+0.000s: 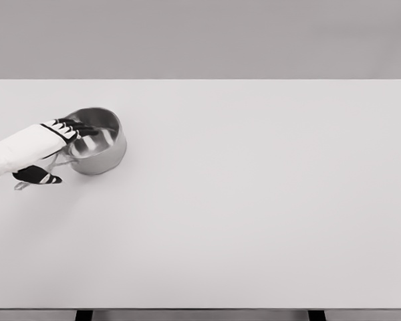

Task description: Rotate pot handle

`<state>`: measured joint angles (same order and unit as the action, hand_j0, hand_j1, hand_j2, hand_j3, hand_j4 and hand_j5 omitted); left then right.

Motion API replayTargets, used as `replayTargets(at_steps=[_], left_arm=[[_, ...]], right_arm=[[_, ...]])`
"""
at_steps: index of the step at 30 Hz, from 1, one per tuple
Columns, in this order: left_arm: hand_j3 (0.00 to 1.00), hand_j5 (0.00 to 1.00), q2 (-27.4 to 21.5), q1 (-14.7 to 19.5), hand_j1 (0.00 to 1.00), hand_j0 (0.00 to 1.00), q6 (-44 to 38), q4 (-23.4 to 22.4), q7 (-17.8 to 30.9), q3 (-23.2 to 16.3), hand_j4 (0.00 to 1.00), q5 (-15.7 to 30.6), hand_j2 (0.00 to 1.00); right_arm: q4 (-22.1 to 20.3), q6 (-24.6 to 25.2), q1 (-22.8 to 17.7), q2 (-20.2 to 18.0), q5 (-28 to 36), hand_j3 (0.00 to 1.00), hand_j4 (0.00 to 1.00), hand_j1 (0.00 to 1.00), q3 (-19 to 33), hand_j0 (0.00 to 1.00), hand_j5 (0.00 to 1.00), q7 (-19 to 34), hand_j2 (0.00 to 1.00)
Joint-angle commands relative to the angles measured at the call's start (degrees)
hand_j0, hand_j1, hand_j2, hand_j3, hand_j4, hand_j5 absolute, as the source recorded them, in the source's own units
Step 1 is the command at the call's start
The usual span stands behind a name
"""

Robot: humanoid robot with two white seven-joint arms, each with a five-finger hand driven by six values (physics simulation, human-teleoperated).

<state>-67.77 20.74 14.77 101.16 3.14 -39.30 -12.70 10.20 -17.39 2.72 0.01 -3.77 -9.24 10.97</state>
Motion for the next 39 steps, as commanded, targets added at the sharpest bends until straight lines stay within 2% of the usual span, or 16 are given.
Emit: replayTargets(at_steps=[1,6,8,12,16,25,28,33,39], left_arm=[[1.00,1.00,-0.3,-0.1,1.00,1.00,0.0,0.0,0.0,0.8,1.00,0.1,1.00],[1.00,1.00,-1.2,-0.3,1.00,1.00,0.6,0.0,0.1,2.3,1.00,0.0,1.00],[1.00,1.00,-1.2,-1.9,1.00,1.00,1.1,0.0,0.1,4.2,1.00,0.0,1.00],[1.00,1.00,-1.2,-2.6,1.00,1.00,1.8,0.0,0.1,4.9,1.00,0.0,1.00],[1.00,1.00,-1.4,-4.7,1.00,1.00,1.9,0.0,0.1,7.9,1.00,-1.8,1.00],[1.00,1.00,-1.3,-5.2,1.00,1.00,4.7,0.0,-0.1,8.1,1.00,-1.8,1.00],[1.00,1.00,-1.2,-6.3,1.00,1.00,5.3,0.0,-0.2,8.4,1.00,-1.8,1.00],[1.00,1.00,-0.6,-10.5,1.00,1.00,5.4,0.0,-0.2,12.8,1.00,-2.1,1.00],[1.00,1.00,-0.4,-11.2,1.00,1.00,5.5,-0.1,-0.2,14.5,1.00,-4.0,1.00]], right_arm=[[0.0,0.0,0.0,0.0,0.0,1.00,1.00,1.00,0.0,1.00,1.00,0.0,1.00],[0.0,0.0,0.0,0.0,0.0,1.00,1.00,1.00,0.0,1.00,1.00,0.0,1.00],[0.0,0.0,0.0,0.0,0.0,1.00,1.00,1.00,0.0,1.00,1.00,0.0,1.00],[0.0,0.0,0.0,0.0,0.0,1.00,1.00,1.00,0.0,1.00,1.00,0.0,1.00],[0.0,0.0,0.0,0.0,0.0,1.00,1.00,1.00,0.0,1.00,1.00,0.0,1.00],[0.0,0.0,0.0,0.0,0.0,1.00,1.00,1.00,0.0,1.00,1.00,0.0,1.00],[0.0,0.0,0.0,0.0,0.0,1.00,1.00,1.00,0.0,1.00,1.00,0.0,1.00],[0.0,0.0,0.0,0.0,0.0,1.00,1.00,1.00,0.0,1.00,1.00,0.0,1.00],[0.0,0.0,0.0,0.0,0.0,1.00,1.00,1.00,0.0,1.00,1.00,0.0,1.00]])
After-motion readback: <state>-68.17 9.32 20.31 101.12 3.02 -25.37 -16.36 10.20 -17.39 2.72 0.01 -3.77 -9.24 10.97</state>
